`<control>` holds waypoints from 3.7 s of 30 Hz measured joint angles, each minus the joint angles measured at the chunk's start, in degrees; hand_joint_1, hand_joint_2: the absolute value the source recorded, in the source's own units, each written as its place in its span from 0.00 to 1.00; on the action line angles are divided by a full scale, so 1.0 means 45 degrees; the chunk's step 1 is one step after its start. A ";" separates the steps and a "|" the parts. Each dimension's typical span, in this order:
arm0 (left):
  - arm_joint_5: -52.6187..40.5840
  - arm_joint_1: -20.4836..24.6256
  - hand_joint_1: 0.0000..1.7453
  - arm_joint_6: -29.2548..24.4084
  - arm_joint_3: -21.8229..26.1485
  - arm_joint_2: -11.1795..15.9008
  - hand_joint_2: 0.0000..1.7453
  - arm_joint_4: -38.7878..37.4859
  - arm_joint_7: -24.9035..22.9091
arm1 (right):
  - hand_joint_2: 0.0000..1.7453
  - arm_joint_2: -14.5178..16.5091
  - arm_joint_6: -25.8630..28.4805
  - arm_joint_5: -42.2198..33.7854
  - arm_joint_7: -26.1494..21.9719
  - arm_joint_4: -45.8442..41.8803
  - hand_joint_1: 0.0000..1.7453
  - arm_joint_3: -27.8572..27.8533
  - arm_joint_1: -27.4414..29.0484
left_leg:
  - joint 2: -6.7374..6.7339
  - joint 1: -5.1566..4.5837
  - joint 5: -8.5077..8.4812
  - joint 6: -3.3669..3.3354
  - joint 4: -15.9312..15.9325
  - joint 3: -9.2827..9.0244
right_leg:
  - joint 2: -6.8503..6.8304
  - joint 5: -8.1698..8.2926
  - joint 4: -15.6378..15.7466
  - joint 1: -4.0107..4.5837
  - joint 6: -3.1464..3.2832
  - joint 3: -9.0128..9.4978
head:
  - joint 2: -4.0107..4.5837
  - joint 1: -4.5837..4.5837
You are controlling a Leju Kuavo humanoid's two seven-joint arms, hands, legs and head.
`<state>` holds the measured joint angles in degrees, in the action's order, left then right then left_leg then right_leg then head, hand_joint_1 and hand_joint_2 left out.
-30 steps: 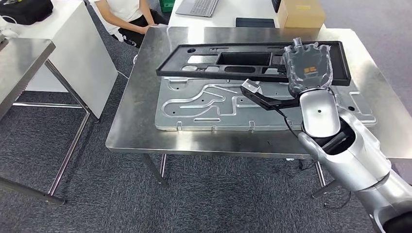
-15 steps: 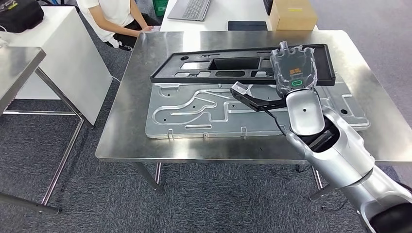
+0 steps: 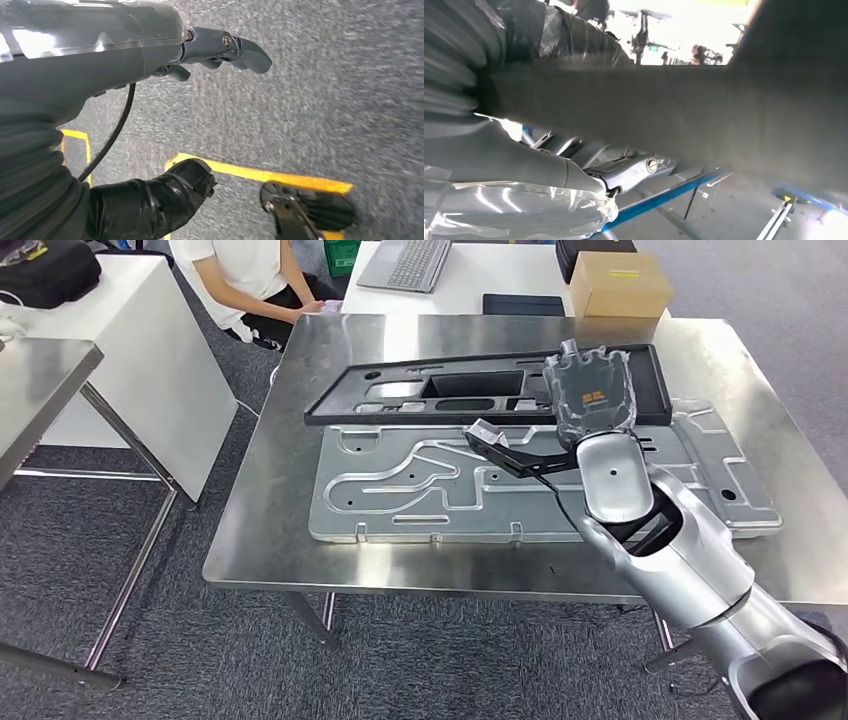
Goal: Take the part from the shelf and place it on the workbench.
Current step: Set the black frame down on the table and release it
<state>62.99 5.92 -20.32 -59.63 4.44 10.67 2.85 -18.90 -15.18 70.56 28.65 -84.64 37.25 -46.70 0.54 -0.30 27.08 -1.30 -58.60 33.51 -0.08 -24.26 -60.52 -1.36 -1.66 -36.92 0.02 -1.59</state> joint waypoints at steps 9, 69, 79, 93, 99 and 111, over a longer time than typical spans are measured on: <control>-0.0035 -0.0009 0.00 0.0010 -0.0015 -0.0026 1.00 -0.0001 0.0012 | 1.00 0.0158 0.0370 -0.0183 -0.0049 0.0314 1.00 0.0008 0.0271 | -0.0054 0.0099 0.1286 0.0458 -0.3498 0.1928 | 0.0071 -0.0325 0.0142 0.0014 0.0552 0.0393 | 0.0001 -0.0064; 0.0126 -0.0026 0.00 0.0437 -0.0073 -0.0176 0.25 -0.0001 0.0988 | 0.00 0.0142 0.1686 -0.0603 -0.0329 0.1507 0.00 -0.0712 0.2647 | -0.0051 0.0086 0.1342 0.0402 -0.3117 0.1686 | 0.0085 -0.0307 0.0106 0.0019 0.0446 0.0320 | 0.0001 -0.0140; 0.0336 -0.0013 0.00 0.0608 -0.0044 -0.0176 0.00 -0.0001 0.0965 | 0.00 0.0086 0.1608 -0.0599 -0.0383 0.1432 0.00 -0.0823 0.2751 | -0.0022 0.0049 -0.0226 0.0048 0.0004 0.0262 | 0.0172 -0.0364 0.0243 0.0007 0.0039 0.0494 | 0.0001 -0.0107; 0.0262 -0.0027 0.00 0.0661 -0.0044 -0.0170 0.00 -0.0001 0.1010 | 0.00 -0.0027 0.1281 -0.0579 -0.0301 0.1139 0.00 -0.0857 0.2479 | -0.0007 -0.0070 -0.0032 -0.0103 -0.0163 0.0153 | 0.0120 -0.0338 0.0054 0.0194 0.0216 0.0333 | 0.0001 -0.0026; 0.0234 -0.0023 0.00 0.0690 -0.0044 -0.0194 0.00 -0.0004 0.1037 | 0.00 -0.0063 0.1223 -0.0579 -0.0281 0.0987 0.00 -0.0876 0.2465 | -0.0050 0.0038 0.1367 0.0315 -0.2224 0.0943 | 0.0054 -0.0128 0.0241 0.0057 0.0478 0.0375 | 0.0001 -0.0084; 0.0210 -0.0023 0.00 0.0679 -0.0044 -0.0194 0.00 -0.0004 0.1050 | 0.00 -0.0207 0.1191 -0.0579 -0.0249 0.0837 0.00 -0.0942 0.2486 | -0.0056 0.0038 0.0051 -0.0054 -0.0034 -0.0236 | 0.0054 0.0154 0.0128 0.0016 -0.0095 0.0036 | 0.0001 -0.0063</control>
<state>63.94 5.82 -17.27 -59.82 3.56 10.66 7.58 -19.83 -9.82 67.95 27.53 -80.88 33.01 -35.52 0.29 -0.13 27.31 -1.54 -58.75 32.45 0.17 -23.56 -59.94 -1.29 -2.09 -36.76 0.02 -1.87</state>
